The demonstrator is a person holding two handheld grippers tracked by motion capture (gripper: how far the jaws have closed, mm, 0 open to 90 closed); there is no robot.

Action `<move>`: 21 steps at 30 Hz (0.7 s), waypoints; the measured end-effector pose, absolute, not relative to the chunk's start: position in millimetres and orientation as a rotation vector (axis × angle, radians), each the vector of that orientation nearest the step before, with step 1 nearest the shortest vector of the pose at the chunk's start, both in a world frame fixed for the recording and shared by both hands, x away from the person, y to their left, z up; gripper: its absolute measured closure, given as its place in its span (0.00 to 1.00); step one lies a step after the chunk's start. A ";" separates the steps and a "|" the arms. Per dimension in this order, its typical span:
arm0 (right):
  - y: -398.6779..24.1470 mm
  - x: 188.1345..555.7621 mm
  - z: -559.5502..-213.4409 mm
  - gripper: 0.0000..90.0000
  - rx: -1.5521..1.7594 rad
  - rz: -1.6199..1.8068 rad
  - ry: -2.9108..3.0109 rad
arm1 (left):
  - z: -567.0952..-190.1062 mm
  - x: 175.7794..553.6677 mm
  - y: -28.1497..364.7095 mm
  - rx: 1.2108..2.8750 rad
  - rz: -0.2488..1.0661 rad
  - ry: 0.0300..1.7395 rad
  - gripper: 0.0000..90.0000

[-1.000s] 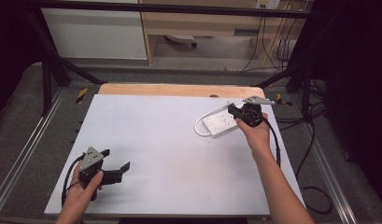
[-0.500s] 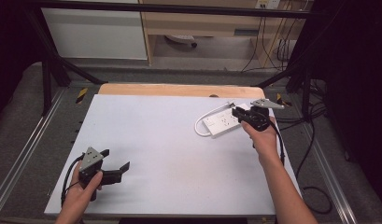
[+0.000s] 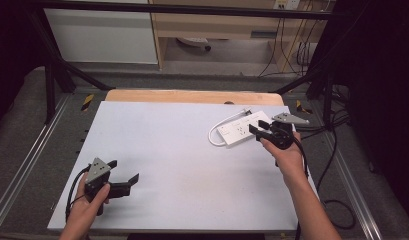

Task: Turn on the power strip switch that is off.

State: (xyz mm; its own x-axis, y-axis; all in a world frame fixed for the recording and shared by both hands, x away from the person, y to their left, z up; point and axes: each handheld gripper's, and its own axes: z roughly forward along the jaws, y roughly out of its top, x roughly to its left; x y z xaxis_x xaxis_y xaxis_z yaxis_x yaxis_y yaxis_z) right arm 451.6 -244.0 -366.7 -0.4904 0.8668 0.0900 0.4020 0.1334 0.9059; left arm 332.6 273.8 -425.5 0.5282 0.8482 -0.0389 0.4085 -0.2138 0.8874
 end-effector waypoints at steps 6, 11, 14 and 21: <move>-244.2 438.4 -365.6 0.38 1.219 1.337 1.960 | -425.4 332.4 275.0 1.820 0.584 1.045 0.07; -247.5 423.6 -365.6 0.23 1.210 1.338 1.948 | -425.4 332.0 275.2 1.820 0.584 1.046 0.07; -251.3 413.8 -366.0 0.14 1.218 1.337 1.925 | -425.2 331.7 275.7 1.818 0.585 1.048 0.07; -265.1 391.5 -370.0 0.04 1.216 1.358 1.881 | -425.0 330.7 276.8 1.811 0.587 1.058 0.07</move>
State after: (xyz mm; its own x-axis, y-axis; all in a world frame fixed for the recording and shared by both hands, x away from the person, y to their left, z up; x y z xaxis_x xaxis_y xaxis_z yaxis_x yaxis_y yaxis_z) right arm 391.5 -265.1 -370.0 -0.4643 0.8810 0.0910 0.3634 0.0958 0.9267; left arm 330.7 276.8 -425.0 0.5154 0.8557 -0.0472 0.4128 -0.1996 0.8887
